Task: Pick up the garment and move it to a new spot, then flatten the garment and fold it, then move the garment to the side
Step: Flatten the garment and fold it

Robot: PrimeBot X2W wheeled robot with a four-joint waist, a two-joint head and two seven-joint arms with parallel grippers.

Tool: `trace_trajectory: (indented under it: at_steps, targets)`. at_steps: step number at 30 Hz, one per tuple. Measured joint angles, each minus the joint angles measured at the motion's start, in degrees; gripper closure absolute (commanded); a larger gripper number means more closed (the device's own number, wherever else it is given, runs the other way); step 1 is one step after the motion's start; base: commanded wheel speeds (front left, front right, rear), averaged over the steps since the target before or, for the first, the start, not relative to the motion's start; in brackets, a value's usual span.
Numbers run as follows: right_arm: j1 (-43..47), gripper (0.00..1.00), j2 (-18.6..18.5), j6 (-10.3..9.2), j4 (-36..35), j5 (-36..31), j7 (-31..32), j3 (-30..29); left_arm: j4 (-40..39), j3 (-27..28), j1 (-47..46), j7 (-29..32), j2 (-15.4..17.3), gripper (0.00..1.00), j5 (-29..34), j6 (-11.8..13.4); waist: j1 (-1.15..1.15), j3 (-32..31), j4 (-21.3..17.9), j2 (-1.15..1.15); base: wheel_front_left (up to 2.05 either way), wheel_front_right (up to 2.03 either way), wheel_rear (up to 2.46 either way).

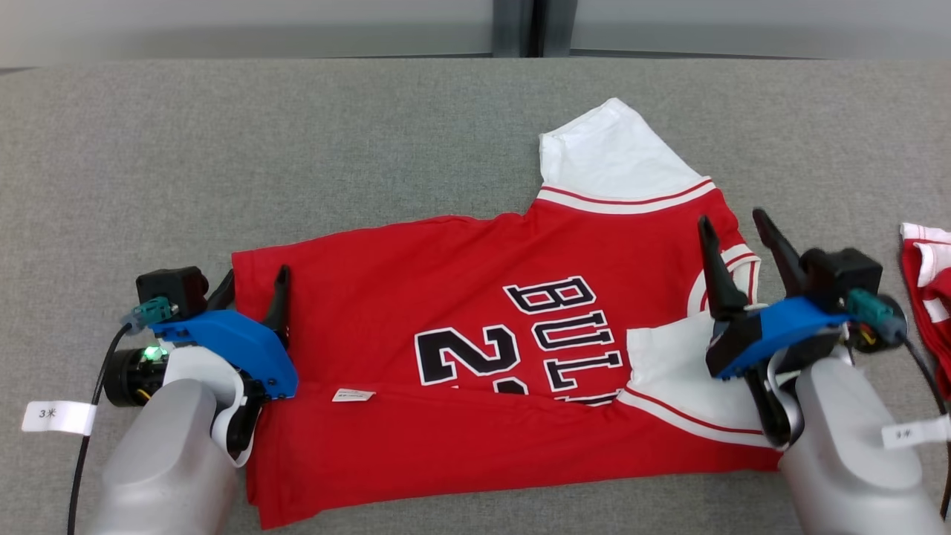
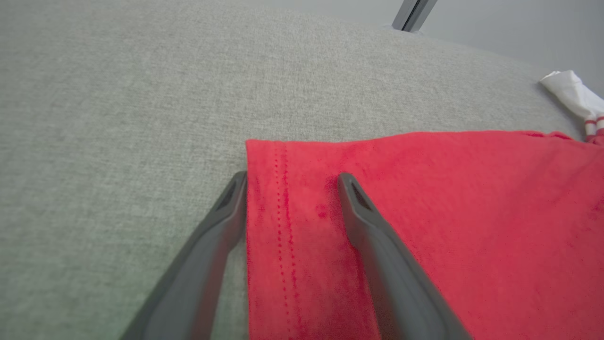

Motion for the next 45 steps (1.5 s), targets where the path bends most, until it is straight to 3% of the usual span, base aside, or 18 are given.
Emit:
trace_trajectory:
  at_steps: [4,5,6,7,21,28,38,39,40,41,42,45]
  targets:
    - [-4.11,0.0,-1.24,0.0,0.82,-0.4,2.37,0.77,0.3,-2.99,-1.29,-0.51,0.77,0.0,-1.94,0.0,0.0,0.89,0.53,0.0,0.0,0.0,0.0]
    - [-5.24,0.0,-1.7,0.0,1.15,-0.81,3.27,0.93,0.56,-3.67,-1.61,-1.1,0.94,0.09,-2.18,0.0,0.0,1.11,0.71,0.0,0.0,0.0,0.0]
    - [-6.47,0.0,-2.07,0.0,1.71,-1.11,4.46,0.92,0.73,-4.34,-1.94,-1.68,1.12,0.64,-2.24,0.0,0.0,1.31,0.92,0.0,0.0,0.0,0.0]
    - [-7.65,0.0,-2.29,0.0,2.27,-1.32,5.57,0.76,0.86,-4.87,-2.24,-2.04,1.22,1.0,-2.67,0.0,0.0,1.52,1.15,0.0,0.0,0.0,0.0]
    - [-27.35,0.0,-8.82,0.0,15.38,-5.08,26.16,-1.46,-3.9,-14.17,-8.15,-7.43,-0.07,1.0,-5.69,0.0,0.0,5.37,8.78,0.0,0.0,0.0,0.0]
    - [-32.16,0.0,-9.96,0.01,20.72,-7.62,31.52,-5.17,-7.4,-17.7,-9.48,-7.8,-1.36,1.0,-7.24,0.0,-0.01,8.24,13.38,0.0,0.0,0.0,0.0]
    - [-34.79,0.0,-10.1,0.0,23.43,-13.46,34.46,-10.8,-11.37,-19.47,-10.2,-7.88,-2.02,1.0,-7.7,0.0,-0.01,11.59,17.66,0.0,0.0,0.0,0.0]
    - [-34.84,0.11,-10.09,0.0,23.46,-13.89,34.46,-11.47,-11.47,-19.54,-10.2,-7.88,-2.0,1.0,-7.71,0.0,-0.01,11.75,17.81,0.0,0.0,0.0,0.0]
    - [-34.87,0.55,-10.07,0.0,23.47,-14.46,34.46,-11.95,-11.59,-19.61,-10.2,-7.88,-2.01,1.0,-7.79,0.0,-0.01,11.86,17.94,0.0,0.0,0.0,0.0]
    - [-34.94,0.71,-10.02,0.01,23.45,-15.02,34.46,-12.33,-11.69,-19.69,-10.2,-7.88,-2.03,1.0,-7.82,0.0,-0.01,11.93,18.03,0.0,0.0,0.0,0.0]
    - [-34.95,1.0,-9.92,0.02,23.16,-15.81,34.1,-12.93,-11.73,-19.72,-10.2,-7.88,-2.0,1.0,-7.92,0.0,-0.01,11.97,18.05,0.0,0.0,0.0,0.0]
    - [-34.57,1.0,-9.67,0.03,21.89,-18.19,31.16,-15.56,-11.93,-19.34,-10.2,-7.87,-1.91,1.0,-8.11,0.0,-0.01,12.09,17.88,0.0,0.0,0.0,0.0]
